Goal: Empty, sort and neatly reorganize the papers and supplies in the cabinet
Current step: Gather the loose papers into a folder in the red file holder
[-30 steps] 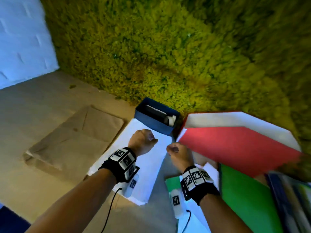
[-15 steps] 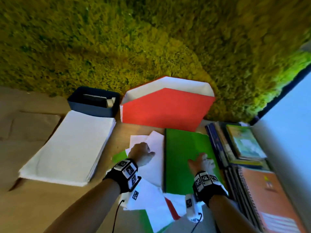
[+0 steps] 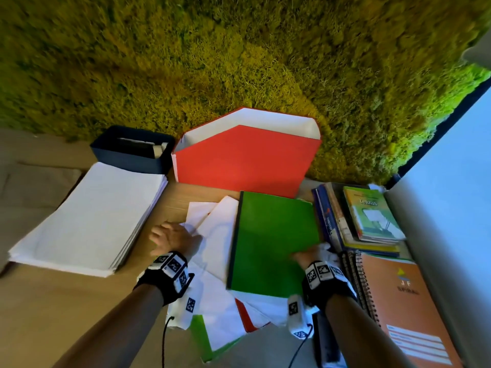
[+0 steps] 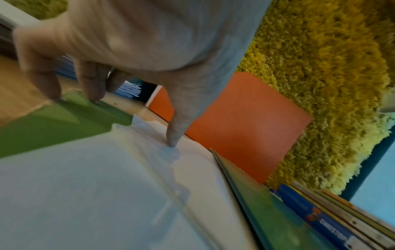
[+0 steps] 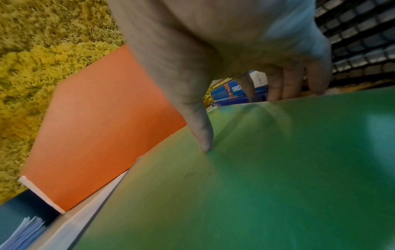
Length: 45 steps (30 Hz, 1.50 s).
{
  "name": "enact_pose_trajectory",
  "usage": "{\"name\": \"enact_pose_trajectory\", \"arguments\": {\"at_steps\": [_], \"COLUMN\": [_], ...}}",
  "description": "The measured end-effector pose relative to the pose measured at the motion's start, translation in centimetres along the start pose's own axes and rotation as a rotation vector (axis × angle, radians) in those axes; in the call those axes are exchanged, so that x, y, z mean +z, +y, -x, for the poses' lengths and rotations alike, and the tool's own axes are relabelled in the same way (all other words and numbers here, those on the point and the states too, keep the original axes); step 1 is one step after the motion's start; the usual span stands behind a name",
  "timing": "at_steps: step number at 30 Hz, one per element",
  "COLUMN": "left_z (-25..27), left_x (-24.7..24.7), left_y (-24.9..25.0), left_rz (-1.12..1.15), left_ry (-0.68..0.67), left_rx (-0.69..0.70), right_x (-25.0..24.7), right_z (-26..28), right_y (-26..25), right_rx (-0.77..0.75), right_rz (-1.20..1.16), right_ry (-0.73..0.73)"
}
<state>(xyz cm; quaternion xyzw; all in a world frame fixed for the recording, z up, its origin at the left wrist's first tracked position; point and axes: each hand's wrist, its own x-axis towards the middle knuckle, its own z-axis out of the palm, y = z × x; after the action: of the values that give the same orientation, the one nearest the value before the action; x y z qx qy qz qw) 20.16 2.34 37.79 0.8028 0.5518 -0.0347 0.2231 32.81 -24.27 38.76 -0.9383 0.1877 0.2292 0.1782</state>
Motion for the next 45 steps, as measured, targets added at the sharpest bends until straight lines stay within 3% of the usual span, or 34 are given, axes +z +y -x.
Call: {"name": "enact_pose_trajectory", "arguments": {"at_steps": [3,6,9,12,15,18,21,24,30,38,45], "left_z": [-0.7,-0.7,-1.0,-2.7,-3.9,-1.7,-1.2,-1.7,-1.7,-3.6,-4.7], "left_x": [-0.5,-1.1,-1.6,-1.0,0.4,-1.2,-2.2,-3.4,-8.3,-17.1,-20.9], "left_y": [-0.7,-1.3,-2.2,-3.6,-5.2,-5.6,-5.8,-6.0,-6.2,-9.0,-12.2], "left_rz": [0.013,0.158,0.305,0.548,0.937,1.199,1.218,1.221,1.275,1.401,1.51], "left_ry": [0.015,-0.001,-0.067,-0.135,-0.21,-0.383,-0.56,-0.531,-0.32,-0.111,0.028], "left_rx": [-0.037,-0.189,-0.239,-0.271,-0.287,-0.229,-0.164,-0.094,0.07,0.235,0.262], "right_x": [-0.5,0.9,2.4,4.4,7.2,5.8,5.4,5.3,5.8,-3.4,-5.6], "right_z": [1.1,0.2,0.9,0.8,-1.8,1.7,2.9,3.6,4.9,11.9,19.6], "right_y": [-0.5,-1.2,-2.2,-2.8,-2.7,-3.1,-2.9,-2.1,-1.2,0.0,-1.1], "right_rx": [-0.044,-0.156,-0.273,-0.302,-0.335,-0.33,-0.264,-0.228,-0.268,-0.247,-0.452], "right_rz": [-0.039,-0.057,-0.16,-0.24,-0.254,-0.329,-0.364,-0.421,-0.375,-0.326,-0.172], "right_ry": [-0.052,-0.208,-0.311,-0.294,-0.313,-0.35,-0.38,-0.371,-0.132,0.334,0.654]}}
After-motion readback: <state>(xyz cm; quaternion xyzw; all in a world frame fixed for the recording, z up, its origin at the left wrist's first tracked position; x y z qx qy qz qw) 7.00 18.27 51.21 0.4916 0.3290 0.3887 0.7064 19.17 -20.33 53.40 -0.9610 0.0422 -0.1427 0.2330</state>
